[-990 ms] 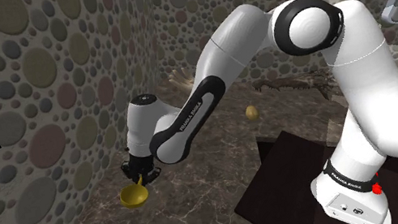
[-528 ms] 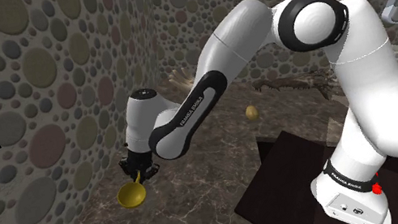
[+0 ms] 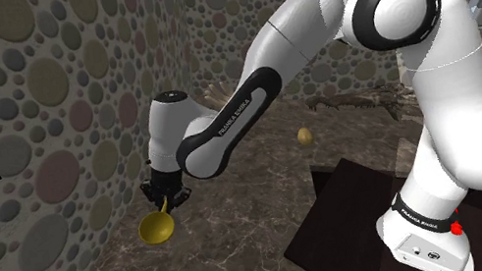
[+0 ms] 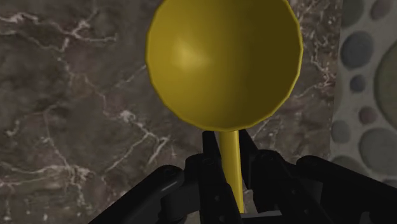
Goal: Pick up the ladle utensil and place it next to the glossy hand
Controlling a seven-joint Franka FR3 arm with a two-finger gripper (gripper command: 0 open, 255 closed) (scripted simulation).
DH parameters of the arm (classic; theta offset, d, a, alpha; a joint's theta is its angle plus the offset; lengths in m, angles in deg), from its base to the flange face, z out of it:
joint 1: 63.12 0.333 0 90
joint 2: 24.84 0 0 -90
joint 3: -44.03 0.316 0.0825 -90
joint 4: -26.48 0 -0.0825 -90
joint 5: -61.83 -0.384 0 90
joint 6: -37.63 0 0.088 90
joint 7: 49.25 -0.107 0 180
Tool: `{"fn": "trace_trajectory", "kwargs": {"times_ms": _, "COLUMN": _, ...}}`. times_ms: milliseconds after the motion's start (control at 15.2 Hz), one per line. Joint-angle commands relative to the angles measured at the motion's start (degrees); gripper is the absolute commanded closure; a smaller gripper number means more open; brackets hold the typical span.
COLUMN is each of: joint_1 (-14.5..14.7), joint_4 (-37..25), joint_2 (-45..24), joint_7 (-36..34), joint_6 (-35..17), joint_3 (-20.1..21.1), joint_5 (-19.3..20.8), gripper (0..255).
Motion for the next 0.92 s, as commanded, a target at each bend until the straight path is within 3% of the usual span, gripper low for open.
{"fn": "trace_trajectory", "kwargs": {"times_ms": 0, "joint_1": -0.33, "joint_4": 0.19, "joint_2": 1.15, "joint_7": 0.23, "joint_6": 0.99, "joint_3": 0.36, "joint_5": -0.36, "gripper": 255}}
{"fn": "trace_trajectory", "kwargs": {"times_ms": 858, "joint_1": -1.9, "joint_4": -0.32, "joint_2": 8.06, "joint_7": 1.42, "joint_6": 8.29, "joint_3": 2.38, "joint_5": -2.82, "gripper": 255}}
